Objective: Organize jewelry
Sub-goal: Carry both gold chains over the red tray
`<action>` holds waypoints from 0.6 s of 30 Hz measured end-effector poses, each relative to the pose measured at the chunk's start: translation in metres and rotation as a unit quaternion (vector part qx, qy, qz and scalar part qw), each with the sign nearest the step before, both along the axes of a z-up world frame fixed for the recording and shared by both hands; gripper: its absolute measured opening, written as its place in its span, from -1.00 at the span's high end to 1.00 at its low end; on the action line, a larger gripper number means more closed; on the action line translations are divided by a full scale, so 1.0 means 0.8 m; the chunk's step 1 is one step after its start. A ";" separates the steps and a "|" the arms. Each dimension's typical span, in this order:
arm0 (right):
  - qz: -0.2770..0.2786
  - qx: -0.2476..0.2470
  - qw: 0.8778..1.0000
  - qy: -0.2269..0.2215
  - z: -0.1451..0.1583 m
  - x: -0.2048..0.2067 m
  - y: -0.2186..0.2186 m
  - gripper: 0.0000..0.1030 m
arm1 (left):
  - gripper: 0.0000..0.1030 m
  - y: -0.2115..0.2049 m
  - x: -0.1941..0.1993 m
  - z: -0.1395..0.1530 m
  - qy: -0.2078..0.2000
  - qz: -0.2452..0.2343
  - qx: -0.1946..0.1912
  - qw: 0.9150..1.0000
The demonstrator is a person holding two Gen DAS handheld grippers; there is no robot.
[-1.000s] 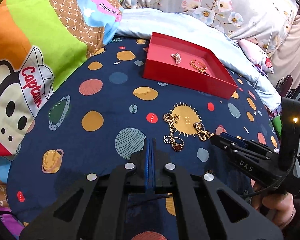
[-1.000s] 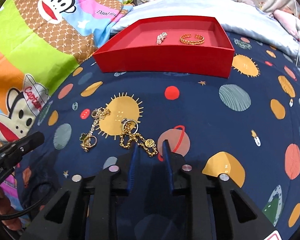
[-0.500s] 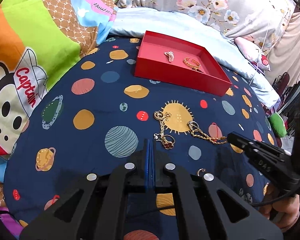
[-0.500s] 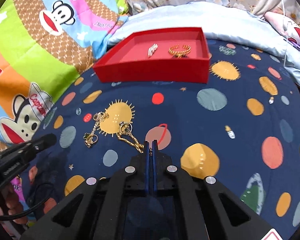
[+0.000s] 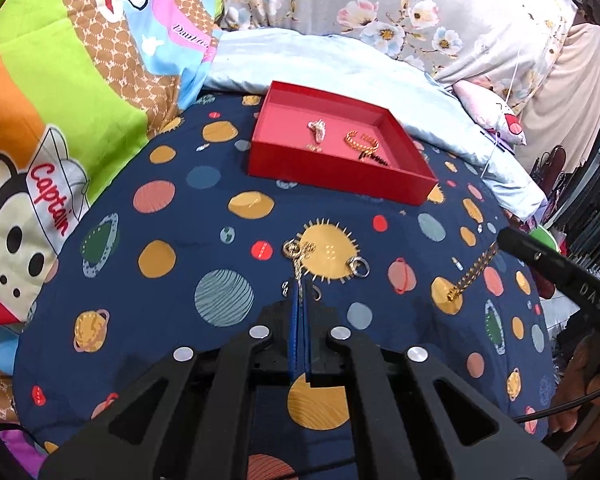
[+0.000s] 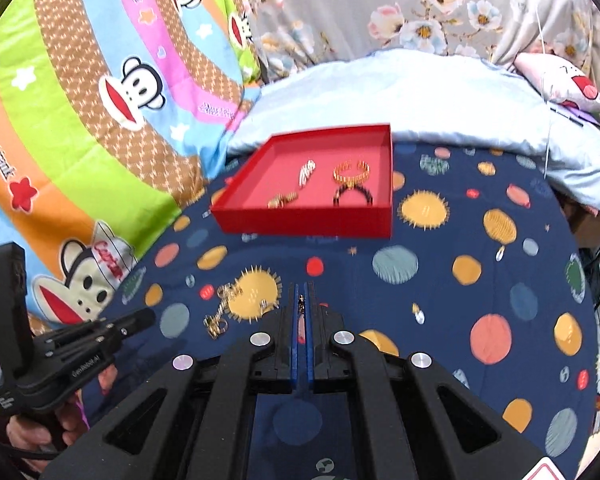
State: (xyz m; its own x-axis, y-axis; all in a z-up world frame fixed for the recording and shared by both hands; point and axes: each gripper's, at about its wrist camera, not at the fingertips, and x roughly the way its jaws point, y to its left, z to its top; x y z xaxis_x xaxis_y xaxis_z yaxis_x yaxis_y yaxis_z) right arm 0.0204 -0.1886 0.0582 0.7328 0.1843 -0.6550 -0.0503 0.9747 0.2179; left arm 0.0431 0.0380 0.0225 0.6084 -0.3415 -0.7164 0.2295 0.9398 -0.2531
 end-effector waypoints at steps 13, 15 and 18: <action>0.011 -0.004 0.999 -0.050 0.053 0.069 -0.004 0.96 | 0.98 -0.033 0.074 0.066 -0.052 -0.027 0.006 0.998; 0.011 -0.005 0.998 -0.055 0.058 0.091 -0.005 0.96 | 0.98 -0.044 0.096 0.075 -0.058 -0.034 0.010 0.998; 0.011 0.001 0.998 -0.056 0.061 0.125 -0.007 0.96 | 0.98 -0.058 0.130 0.083 -0.066 -0.038 0.019 0.997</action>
